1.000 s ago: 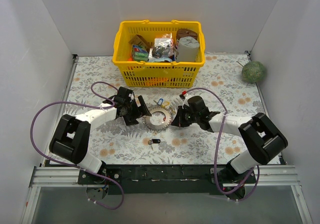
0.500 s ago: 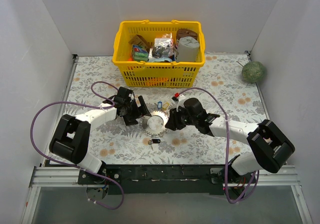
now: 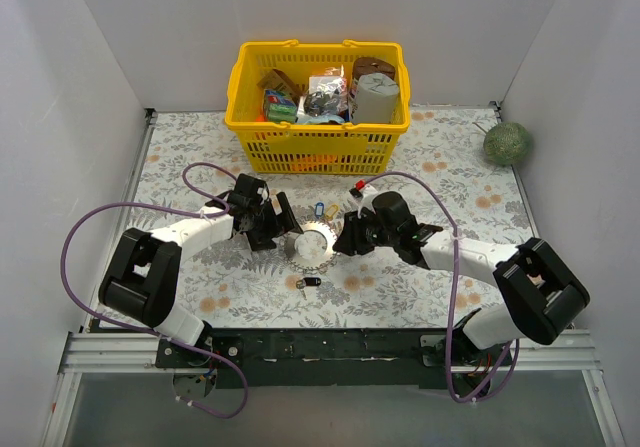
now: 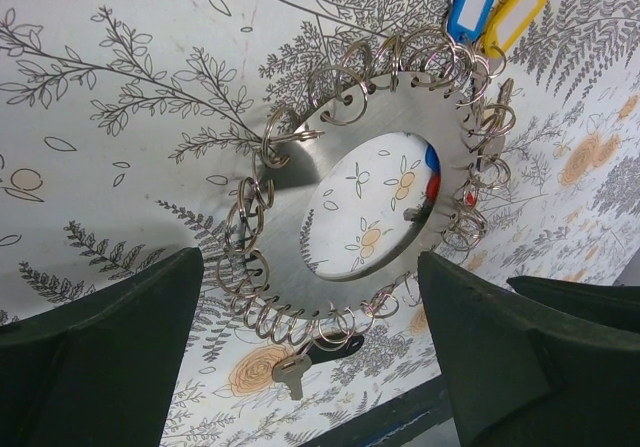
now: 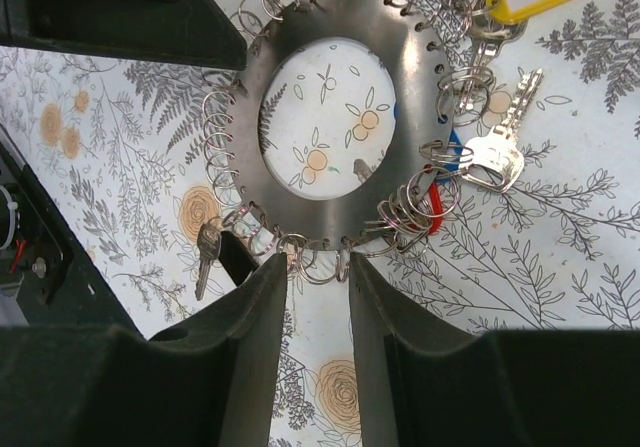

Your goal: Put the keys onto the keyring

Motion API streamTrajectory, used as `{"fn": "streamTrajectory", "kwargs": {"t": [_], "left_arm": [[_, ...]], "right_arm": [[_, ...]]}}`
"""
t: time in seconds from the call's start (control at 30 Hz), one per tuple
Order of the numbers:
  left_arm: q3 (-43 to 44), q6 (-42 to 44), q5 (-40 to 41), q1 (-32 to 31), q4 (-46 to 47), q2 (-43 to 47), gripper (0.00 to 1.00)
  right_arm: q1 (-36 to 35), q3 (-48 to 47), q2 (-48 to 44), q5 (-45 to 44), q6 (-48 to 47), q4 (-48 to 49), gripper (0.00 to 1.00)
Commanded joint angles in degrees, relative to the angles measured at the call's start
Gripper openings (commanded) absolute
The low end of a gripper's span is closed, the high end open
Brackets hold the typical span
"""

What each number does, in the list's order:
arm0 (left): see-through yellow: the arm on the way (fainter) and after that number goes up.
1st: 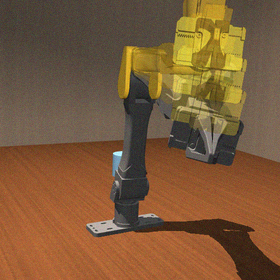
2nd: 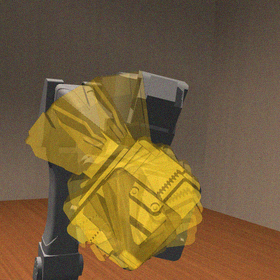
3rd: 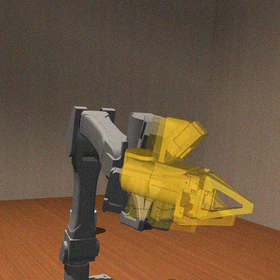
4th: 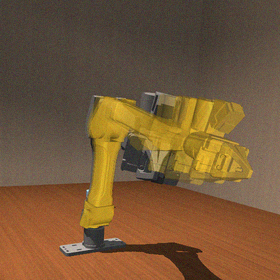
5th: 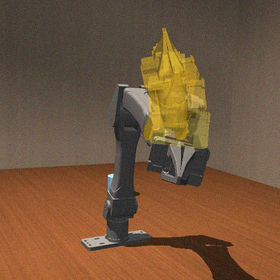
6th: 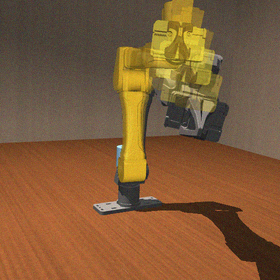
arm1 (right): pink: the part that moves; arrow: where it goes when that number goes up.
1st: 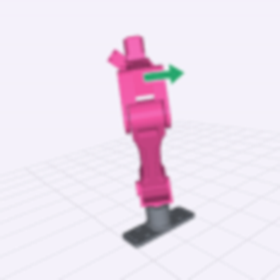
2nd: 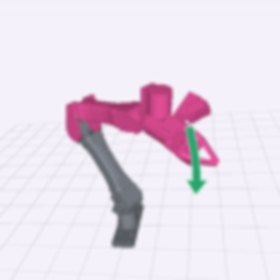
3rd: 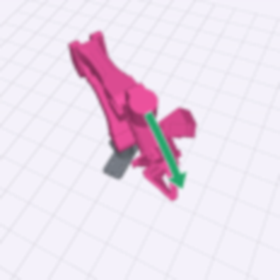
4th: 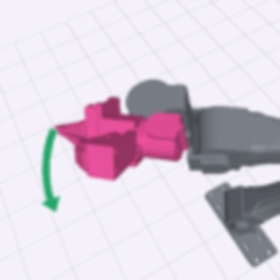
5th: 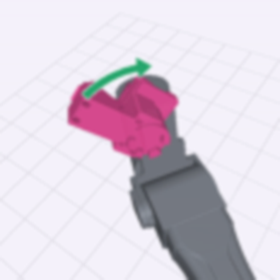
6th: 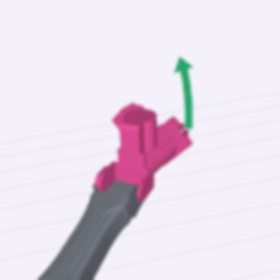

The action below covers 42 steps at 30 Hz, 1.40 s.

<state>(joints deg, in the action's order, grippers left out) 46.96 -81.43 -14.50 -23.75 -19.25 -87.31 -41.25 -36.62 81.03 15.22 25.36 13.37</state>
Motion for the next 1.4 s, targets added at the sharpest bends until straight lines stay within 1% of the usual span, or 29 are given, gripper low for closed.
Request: {"fn": "streamTrajectory", "kwargs": {"t": [0.0,0.27,0.57,0.73,0.83,0.9,0.93,0.97,1.03,1.1,1.17,1.2,1.27,1.3,1.37], "left_arm": [[-0.3,0.4,-2.1,-0.2,0.8,0.5,0.88],[1.7,0.2,-5.3,-0.2,2.7,-5.3,0.85],[5.5,0.0,-8.1,-1.0,3.6,-10.3,0.79],[3.5,-1.1,-6.0,-1.3,3.8,-8.8,0.79],[2.0,-1.4,-4.3,-1.3,3.5,-7.1,0.79],[1.6,-1.4,-3.2,-1.3,3.2,-6.3,0.80],[1.6,-1.4,-2.6,-1.3,2.6,-5.9,0.81],[1.7,-1.0,-1.9,-1.2,2.1,-5.2,0.82],[2.1,-0.5,0.0,-1.1,0.3,-4.5,0.84],[2.4,0.7,1.2,-0.7,-1.0,-3.0,0.85],[1.9,1.3,3.0,-0.4,-1.6,-0.5,0.87],[1.2,1.7,3.2,0.1,-1.3,0.3,0.88],[0.2,2.0,3.3,0.7,-0.8,2.0,0.89],[-0.1,2.3,3.1,1.5,-0.4,3.3,0.90],[-1.0,2.7,2.2,1.9,0.2,4.5,0.91]], "right_arm": [[0.0,-1.3,1.7,1.1,0.8,-0.6,0.39],[0.0,-1.0,2.0,1.7,1.4,-1.0,0.38],[0.0,1.6,-1.3,1.4,-0.4,-1.3,0.39],[0.0,1.8,-2.6,1.3,-1.9,-1.9,0.40],[0.0,0.7,-3.0,0.3,-4.3,-3.9,0.41],[-0.4,-1.9,-2.6,-1.6,-6.8,-7.7,0.42],[-0.7,-3.0,-2.5,-3.9,-8.0,-9.3,0.43],[-1.5,-4.3,-2.1,-5.2,-10.1,-12.5,0.44],[-2.3,-7.1,-2.0,-8.6,-11.8,-15.1,0.48],[-3.4,-8.8,-2.0,-10.0,-13.5,-17.0,0.54],[-4.3,-9.7,-2.5,-11.0,-14.3,-18.3,0.57],[-4.5,-10.1,-2.8,-11.3,-14.4,-18.7,0.61],[-5.2,-10.2,-4.2,-12.0,-14.4,-18.9,0.66],[-5.4,-10.0,-4.7,-12.1,-14.4,-18.6,0.70],[-5.5,-8.6,-6.0,-12.3,-14.1,-17.2,0.73]]}}
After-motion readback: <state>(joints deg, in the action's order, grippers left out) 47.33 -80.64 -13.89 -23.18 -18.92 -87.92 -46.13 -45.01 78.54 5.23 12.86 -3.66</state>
